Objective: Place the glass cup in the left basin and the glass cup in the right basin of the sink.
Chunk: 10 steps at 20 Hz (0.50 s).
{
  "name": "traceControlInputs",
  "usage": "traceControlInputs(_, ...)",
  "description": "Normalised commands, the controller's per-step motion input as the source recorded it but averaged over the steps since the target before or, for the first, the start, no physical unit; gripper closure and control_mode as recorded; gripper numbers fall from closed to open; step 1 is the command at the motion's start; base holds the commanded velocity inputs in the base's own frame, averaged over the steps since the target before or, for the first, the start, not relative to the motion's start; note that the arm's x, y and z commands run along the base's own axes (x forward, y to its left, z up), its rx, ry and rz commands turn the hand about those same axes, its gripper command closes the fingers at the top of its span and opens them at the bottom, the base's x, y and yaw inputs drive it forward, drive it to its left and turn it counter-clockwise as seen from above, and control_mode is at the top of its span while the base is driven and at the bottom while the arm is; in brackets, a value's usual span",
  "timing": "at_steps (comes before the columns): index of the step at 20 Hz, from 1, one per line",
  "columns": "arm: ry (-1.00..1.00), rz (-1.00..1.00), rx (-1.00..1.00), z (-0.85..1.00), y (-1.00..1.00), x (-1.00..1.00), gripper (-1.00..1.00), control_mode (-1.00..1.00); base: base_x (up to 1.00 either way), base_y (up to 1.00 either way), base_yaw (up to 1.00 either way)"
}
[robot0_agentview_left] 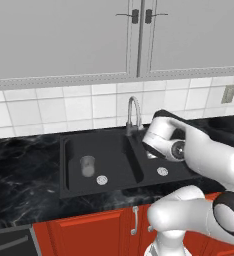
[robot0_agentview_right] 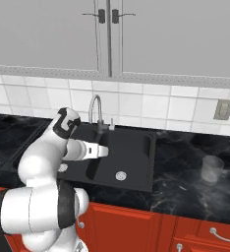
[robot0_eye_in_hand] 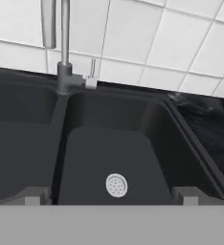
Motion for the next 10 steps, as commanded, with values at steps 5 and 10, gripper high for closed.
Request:
traceControlInputs(5, 0.02, 0.00, -0.22, 0.28, -0.62, 0.00, -1.00, -1.00, 0.00, 0.00, 0.00)
traceControlInputs(10, 0.05, 0.00, -0.17, 0.31, -0.59, 0.00, -1.00, -1.00, 0.00, 0.00, 0.00)
